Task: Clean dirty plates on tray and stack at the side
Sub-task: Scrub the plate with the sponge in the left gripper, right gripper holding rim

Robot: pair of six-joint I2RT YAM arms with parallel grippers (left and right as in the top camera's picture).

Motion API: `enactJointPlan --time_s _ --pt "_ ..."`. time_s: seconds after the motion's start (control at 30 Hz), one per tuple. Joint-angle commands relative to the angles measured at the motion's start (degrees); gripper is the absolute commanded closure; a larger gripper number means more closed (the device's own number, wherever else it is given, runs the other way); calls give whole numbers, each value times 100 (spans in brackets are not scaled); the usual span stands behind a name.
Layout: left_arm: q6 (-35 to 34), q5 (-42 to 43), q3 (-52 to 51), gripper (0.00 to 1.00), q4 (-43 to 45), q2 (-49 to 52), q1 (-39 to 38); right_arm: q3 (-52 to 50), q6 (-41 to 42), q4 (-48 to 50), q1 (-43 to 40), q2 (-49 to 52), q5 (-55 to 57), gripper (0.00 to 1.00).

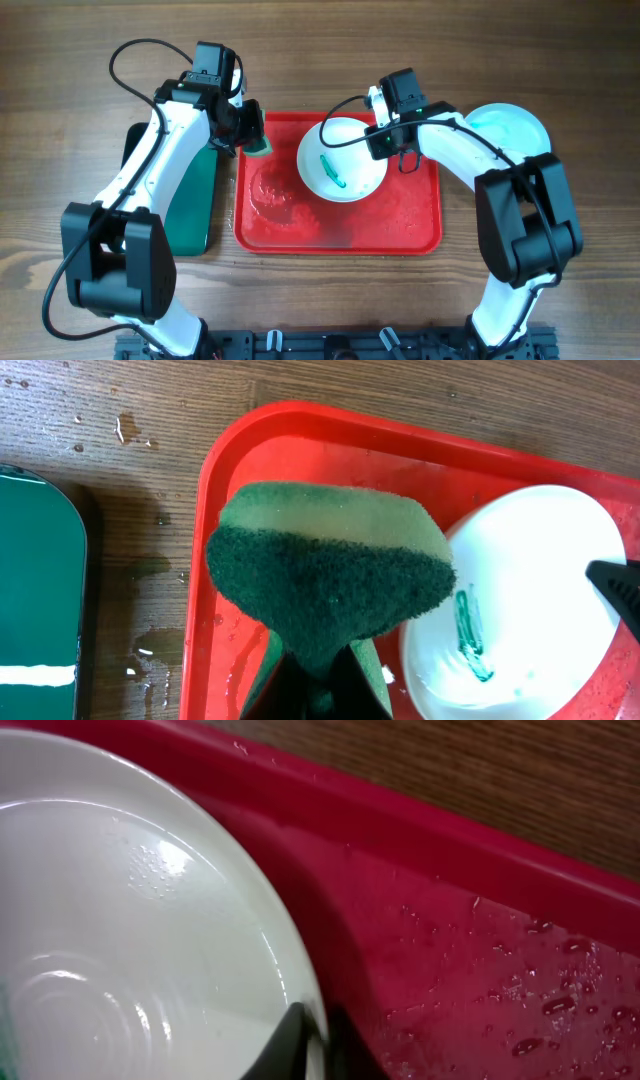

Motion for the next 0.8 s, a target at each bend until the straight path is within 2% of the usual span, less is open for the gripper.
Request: enactJointPlan --time_s 0.0,0.1,0.17,0.4,0.6,0.77 --pt "-33 -33 31 96 15 -92 -44 33 966 -256 2 122 -667 96" --pt "-33 -33 9 96 17 -76 -133 33 2402 -658 2 120 -859 96" --pt "-31 -33 -52 96 35 -44 -234 31 2992 -879 26 122 -1021 96" --pt "17 -42 -162 96 275 481 -675 20 3161 -852 417 125 -1045 96" --pt "44 -772 -162 96 629 999 -1045 20 3150 -798 474 125 -1045 96" --pt "326 -844 -164 96 490 1497 -1182 20 3106 -780 474 125 -1047 96"
